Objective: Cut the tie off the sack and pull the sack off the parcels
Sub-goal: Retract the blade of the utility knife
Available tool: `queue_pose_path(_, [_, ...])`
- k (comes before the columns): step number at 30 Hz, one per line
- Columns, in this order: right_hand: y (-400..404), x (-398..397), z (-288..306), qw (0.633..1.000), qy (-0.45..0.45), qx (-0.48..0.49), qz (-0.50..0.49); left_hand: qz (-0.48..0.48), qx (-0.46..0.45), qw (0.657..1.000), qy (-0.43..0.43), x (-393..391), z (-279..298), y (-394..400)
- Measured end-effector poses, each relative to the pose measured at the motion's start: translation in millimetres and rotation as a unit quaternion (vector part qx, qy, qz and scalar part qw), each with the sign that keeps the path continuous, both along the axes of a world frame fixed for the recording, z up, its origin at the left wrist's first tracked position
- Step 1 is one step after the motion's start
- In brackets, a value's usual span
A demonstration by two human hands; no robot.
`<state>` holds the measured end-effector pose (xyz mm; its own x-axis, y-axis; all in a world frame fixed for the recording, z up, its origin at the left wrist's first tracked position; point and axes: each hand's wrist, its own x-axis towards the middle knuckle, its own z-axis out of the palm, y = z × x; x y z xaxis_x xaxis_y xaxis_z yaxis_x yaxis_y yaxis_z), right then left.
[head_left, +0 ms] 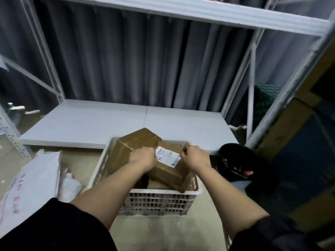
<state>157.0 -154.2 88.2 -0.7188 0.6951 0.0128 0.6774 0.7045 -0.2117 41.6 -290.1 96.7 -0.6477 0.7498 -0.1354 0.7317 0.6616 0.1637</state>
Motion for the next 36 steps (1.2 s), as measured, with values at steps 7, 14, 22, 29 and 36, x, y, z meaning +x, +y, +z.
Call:
queue_pose_path(7, [66.8,91.2,-76.8,0.982,0.016,-0.119,-0.147,-0.089,-0.010,0.994,-0.064,79.8,-54.5,68.2])
queue_pose_path(14, [90.8,160.0,-195.0,0.930,-0.109,-0.235,-0.260,-0.142,-0.018,0.981,-0.133,130.3,-128.8,103.3])
queue_pose_path(22, [69.4,226.0,-323.5,0.856,-0.167,-0.317,-0.371,-0.177,-0.095,0.964,-0.172,154.5,-228.7,112.7])
queue_pose_path(29, [55.1,235.6,-378.1,0.841,-0.147,-0.276,-0.441,-0.166,-0.179,0.945,-0.219,158.9,-272.3,101.9])
queue_pose_path(36, [43.5,219.6,-391.3,0.796,-0.060,-0.296,-0.524,-0.161,-0.208,0.942,-0.207,154.0,-284.1,98.0])
